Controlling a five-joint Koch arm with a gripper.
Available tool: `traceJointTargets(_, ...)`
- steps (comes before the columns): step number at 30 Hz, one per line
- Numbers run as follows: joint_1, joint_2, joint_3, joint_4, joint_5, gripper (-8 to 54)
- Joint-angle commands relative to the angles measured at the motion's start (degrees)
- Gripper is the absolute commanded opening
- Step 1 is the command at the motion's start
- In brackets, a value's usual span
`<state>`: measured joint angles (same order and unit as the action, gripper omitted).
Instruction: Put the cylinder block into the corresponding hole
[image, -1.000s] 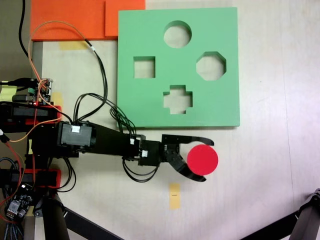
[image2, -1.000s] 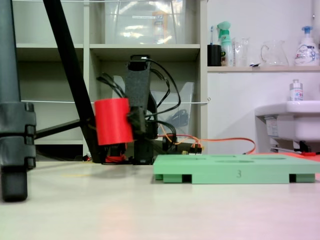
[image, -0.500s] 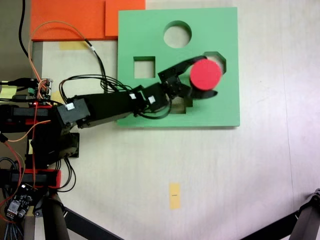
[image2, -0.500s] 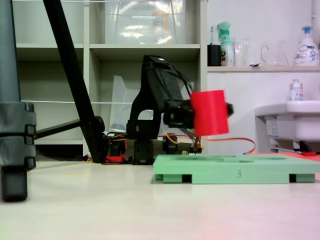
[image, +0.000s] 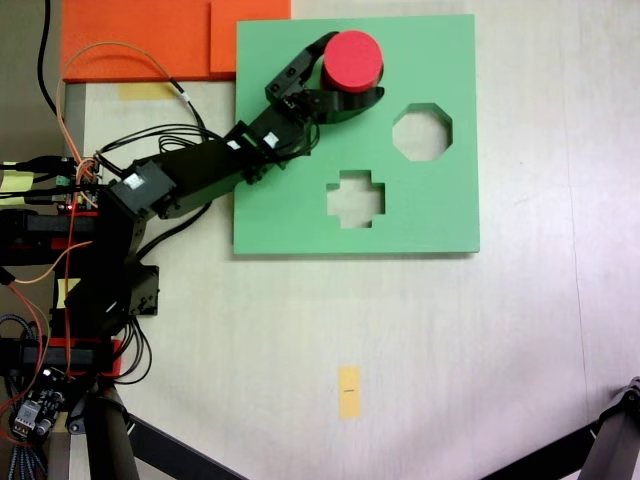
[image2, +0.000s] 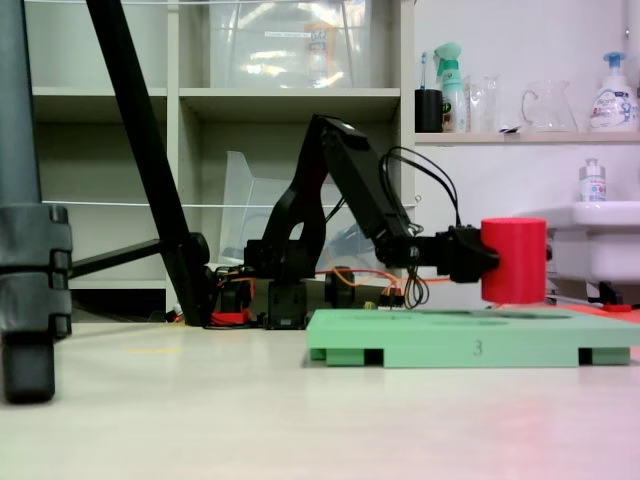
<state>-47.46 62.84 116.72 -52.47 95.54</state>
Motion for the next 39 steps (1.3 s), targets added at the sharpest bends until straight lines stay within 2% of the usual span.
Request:
traceJointTargets(1,-1.7,0.5,-3.2,-5.2,0.4,21.9)
traceJointTargets(9,-2.3,-2.5,-3.8,-6.9,0.3,22.0)
traceJointTargets(16,-2.5,-9.8,-12.0,-7.5,0.0,22.2)
traceJointTargets(24,-2.9,-12.4,-15.4,-6.2,-1.1,23.1)
traceJointTargets(26,-2.8,-12.6,-15.0,-6.4,-1.1,24.8)
traceJointTargets(29,-2.8,-13.1,-14.2,-6.6,-1.4,36.0)
traceJointTargets(30,-2.8,-13.2,-13.5,-6.8,-1.5,38.1)
traceJointTargets(38,-2.4,-12.4,-5.9,-13.8,-2.0,38.4)
traceJointTargets(39,-2.3,-12.5,-5.3,-15.2,-2.5,40.0)
